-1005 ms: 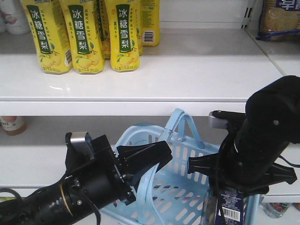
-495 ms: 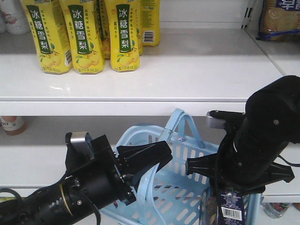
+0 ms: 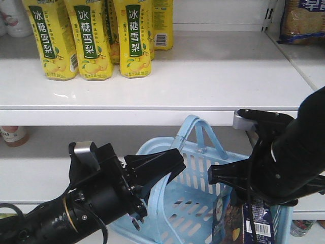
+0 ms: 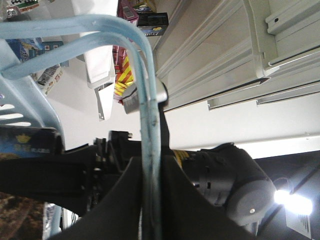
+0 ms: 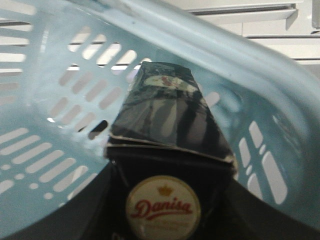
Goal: Left arm holds basket, right arm returns cookies
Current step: 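Lift the Chocofello box up out of the basket with the right gripper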
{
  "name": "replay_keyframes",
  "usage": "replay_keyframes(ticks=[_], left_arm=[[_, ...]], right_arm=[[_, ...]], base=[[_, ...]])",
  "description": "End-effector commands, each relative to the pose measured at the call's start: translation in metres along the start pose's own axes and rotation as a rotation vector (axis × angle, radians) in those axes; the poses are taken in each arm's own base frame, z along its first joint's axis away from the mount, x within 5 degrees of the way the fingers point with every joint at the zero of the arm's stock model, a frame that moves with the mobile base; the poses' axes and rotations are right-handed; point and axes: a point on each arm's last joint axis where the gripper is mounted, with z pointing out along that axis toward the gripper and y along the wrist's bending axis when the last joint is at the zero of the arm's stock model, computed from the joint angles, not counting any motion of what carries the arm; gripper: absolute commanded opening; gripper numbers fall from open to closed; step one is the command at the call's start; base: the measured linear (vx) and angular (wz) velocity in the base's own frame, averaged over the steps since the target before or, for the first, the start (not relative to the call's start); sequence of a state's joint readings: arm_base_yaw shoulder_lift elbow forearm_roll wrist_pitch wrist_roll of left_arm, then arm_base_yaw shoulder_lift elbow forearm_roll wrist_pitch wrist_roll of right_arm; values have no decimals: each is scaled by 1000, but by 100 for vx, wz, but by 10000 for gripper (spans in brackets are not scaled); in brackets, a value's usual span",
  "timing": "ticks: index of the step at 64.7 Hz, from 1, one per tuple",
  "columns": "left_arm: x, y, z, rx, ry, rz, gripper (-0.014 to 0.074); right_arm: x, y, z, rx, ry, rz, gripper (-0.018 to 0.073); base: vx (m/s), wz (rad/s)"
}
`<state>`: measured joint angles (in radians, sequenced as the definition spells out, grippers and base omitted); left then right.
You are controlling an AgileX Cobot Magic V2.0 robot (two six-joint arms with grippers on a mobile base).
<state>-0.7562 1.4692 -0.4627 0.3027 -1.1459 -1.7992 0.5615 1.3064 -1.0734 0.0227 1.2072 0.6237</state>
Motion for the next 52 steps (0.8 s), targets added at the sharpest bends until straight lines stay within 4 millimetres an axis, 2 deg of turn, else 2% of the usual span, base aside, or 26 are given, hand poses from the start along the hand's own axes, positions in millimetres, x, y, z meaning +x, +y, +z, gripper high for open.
replay_keyframes(ticks=[1, 52], left_arm=[[-20, -44, -3, 342, -169, -15, 0], [-20, -44, -3, 342, -169, -15, 0]], right_arm=[[2, -1, -22, -74, -88, -11, -3], [27, -15, -80, -285, -332, -8, -3]], base=[[0, 0], [0, 0]])
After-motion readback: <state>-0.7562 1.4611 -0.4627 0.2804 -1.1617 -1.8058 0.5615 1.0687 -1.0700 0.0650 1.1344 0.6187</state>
